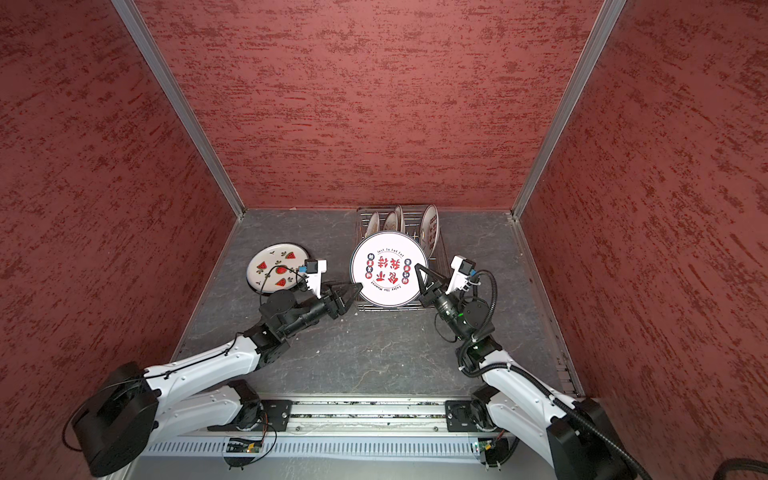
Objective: Unload the plates from the dish rack
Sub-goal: 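Close the left gripper on the red-print plate's rim while the right holds it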
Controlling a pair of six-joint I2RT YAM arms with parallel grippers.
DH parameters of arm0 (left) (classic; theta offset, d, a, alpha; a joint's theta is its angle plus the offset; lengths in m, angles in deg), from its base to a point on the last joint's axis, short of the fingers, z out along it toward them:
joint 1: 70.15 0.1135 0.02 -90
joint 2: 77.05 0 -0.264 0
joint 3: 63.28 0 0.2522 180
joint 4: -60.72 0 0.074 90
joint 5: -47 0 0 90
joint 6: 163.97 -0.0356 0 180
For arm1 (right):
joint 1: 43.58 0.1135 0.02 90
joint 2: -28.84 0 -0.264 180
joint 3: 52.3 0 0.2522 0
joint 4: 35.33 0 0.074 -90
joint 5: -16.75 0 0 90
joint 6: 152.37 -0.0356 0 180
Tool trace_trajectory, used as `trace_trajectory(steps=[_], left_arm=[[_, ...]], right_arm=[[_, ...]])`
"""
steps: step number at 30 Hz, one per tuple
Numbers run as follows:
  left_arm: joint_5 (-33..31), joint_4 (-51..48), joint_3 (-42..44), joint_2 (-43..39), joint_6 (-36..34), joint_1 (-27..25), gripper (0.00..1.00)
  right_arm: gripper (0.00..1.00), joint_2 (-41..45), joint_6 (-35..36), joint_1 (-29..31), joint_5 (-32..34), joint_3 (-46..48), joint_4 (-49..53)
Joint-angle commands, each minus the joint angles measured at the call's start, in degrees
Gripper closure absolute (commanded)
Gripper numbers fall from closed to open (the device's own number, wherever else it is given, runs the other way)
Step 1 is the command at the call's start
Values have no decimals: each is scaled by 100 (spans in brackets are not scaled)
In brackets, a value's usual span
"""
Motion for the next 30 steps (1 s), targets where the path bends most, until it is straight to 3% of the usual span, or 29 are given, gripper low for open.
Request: trace_trajectory(steps=[1, 9, 20, 26, 30], left_arm=[[-174, 224, -118, 19, 72, -25, 51], [-269, 281, -262, 279, 122, -169, 72], [-213, 242, -451, 621, 240, -192, 89], [-213, 507, -412, 752, 377, -188, 90], [-194, 846, -363, 862, 595, -187, 79]], right_arm=[[100, 96, -205, -33, -96, 46, -681], [100, -343, -154, -26, -201, 59, -1022], [100, -841, -21, -24, -200, 124, -1484], [100, -1036, 40, -11, -315, 128, -1669], [100, -1130, 37, -15, -376, 117, -1759]])
